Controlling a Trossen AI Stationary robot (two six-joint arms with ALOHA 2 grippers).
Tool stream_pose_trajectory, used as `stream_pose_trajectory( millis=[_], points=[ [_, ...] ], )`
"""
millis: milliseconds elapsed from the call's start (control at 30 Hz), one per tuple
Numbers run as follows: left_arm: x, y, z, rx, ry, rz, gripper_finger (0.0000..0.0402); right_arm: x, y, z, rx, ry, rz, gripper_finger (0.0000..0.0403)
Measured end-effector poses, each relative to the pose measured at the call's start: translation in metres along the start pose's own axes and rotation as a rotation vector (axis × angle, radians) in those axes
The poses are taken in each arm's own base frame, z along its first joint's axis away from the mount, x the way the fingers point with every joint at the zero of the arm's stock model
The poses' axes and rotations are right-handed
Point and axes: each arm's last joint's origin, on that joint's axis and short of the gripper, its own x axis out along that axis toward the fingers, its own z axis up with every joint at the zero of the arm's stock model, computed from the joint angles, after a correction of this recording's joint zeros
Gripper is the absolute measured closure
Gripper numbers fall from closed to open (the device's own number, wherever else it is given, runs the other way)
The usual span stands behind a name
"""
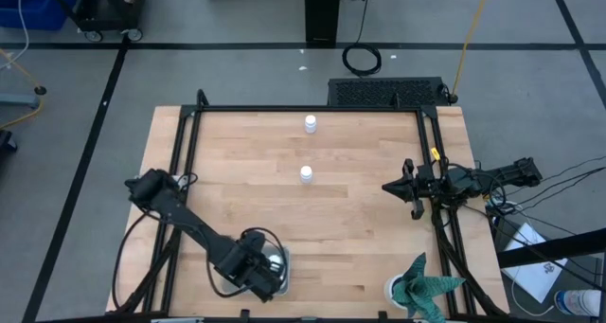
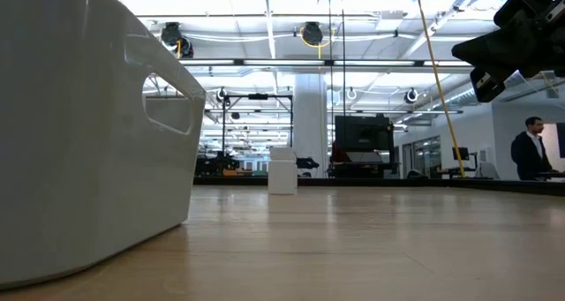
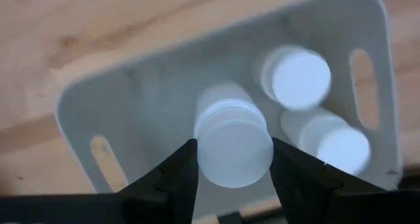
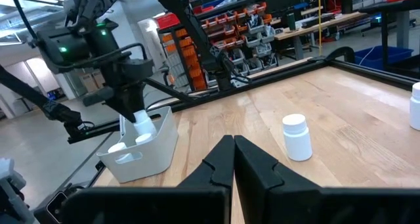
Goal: Pick and place pill bottles into a basket
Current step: Put the white medicine bottle into the gray bin
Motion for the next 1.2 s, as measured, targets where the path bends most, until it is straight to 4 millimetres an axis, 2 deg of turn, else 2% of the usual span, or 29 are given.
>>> stream_pose_trajectory(
  millis=[333, 567, 900, 1200],
  points=[
    [0.026, -0.013, 0.016, 0.037, -0.026, 0.069, 0.0239, 0.000, 0.000, 0.000, 0.000, 0.000, 0.000, 0.0399],
    [0.026, -0.015, 0.022, 0.049, -0.043, 0.063, 0.0205, 0.000, 0.000, 0.000, 0.000, 0.000, 0.000, 0.0399],
    [0.026, -0.015, 0.020, 0.055, -0.036, 0.052, 0.0255, 0.000, 0.000, 0.000, 0.000, 0.000, 0.000, 0.0399],
    [0.024, -0.014, 0.018, 0.064, 0.022, 0.060, 0.0261, 0.000, 0.000, 0.000, 0.000, 0.000, 0.000, 0.0398]
  ],
)
